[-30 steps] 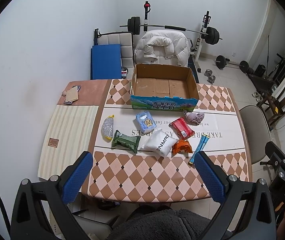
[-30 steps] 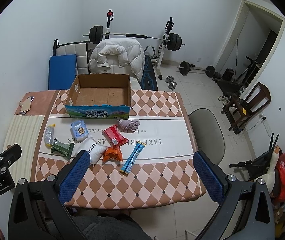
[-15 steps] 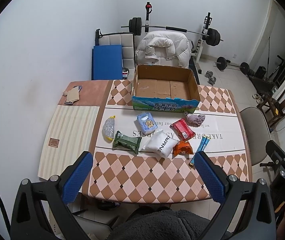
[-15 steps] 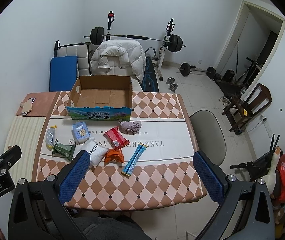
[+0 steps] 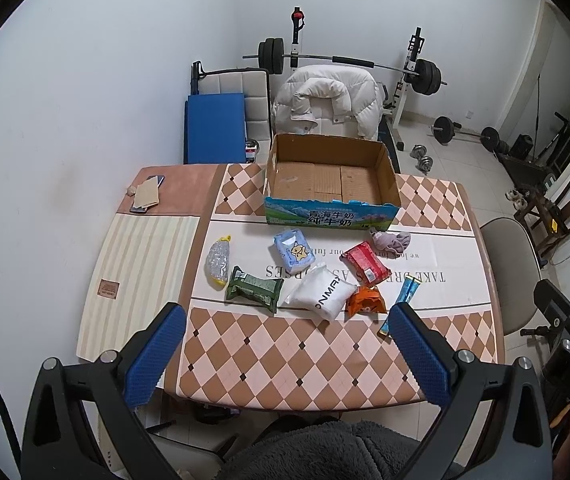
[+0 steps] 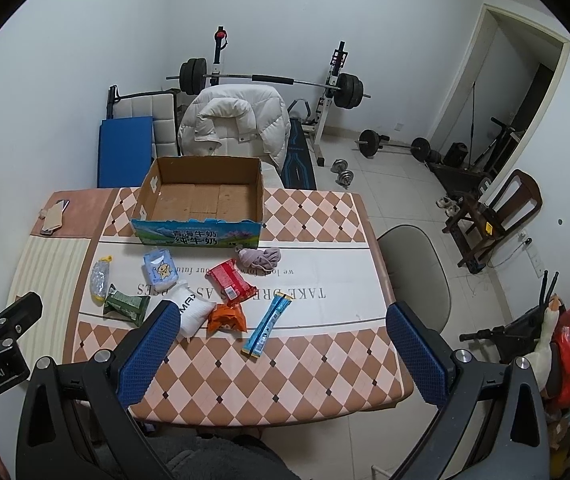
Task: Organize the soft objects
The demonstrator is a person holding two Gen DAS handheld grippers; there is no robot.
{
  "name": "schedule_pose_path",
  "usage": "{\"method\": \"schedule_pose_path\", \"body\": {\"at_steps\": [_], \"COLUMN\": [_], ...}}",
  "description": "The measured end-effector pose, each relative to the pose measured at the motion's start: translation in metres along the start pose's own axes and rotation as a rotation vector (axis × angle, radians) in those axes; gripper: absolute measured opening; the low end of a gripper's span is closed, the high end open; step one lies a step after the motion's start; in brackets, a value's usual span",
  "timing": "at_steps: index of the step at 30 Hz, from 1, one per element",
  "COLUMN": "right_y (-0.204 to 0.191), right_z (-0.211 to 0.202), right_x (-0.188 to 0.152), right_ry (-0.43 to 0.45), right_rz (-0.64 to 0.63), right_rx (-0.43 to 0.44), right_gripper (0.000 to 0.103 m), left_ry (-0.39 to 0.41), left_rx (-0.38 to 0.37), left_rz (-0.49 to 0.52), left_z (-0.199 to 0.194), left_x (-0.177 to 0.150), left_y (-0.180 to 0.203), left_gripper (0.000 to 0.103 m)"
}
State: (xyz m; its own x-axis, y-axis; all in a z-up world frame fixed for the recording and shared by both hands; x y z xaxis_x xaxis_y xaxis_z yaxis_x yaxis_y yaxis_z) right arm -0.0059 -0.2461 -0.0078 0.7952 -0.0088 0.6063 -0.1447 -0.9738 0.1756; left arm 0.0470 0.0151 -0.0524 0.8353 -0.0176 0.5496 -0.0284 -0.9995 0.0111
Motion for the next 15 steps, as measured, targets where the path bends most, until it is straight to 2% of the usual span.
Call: {"method": "schedule_pose_path", "body": {"at_steps": [15], "right_y": [-0.0001], "right_z": [0.0021], "right_x": [0.004], "right_ry": [-0.005], "right_rz": [0.009], "right_rx": [0.012], "right_gripper": [0.103], "left_ry": [-0.002], "left_rx": [0.001], "left_rz": [0.002], "left_z": [0.0029], "left_x": [0.0046], "left_y": [-0.0003], "left_gripper": [0.103]}}
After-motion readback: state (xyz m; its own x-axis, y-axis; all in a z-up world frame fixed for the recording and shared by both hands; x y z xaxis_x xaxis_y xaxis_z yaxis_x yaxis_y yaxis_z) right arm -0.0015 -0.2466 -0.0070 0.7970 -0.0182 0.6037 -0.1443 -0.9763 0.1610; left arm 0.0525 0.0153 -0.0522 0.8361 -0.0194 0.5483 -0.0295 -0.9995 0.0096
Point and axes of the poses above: each gripper's, at about its wrist camera, not at the fingertips, and z roughly the way its jaws point, y to its right, x to its top, the point moved 8 cm from there along z, roughly the way its jaws point, and after that the axes turned 2 degrees about y, right-handed, at the moved point
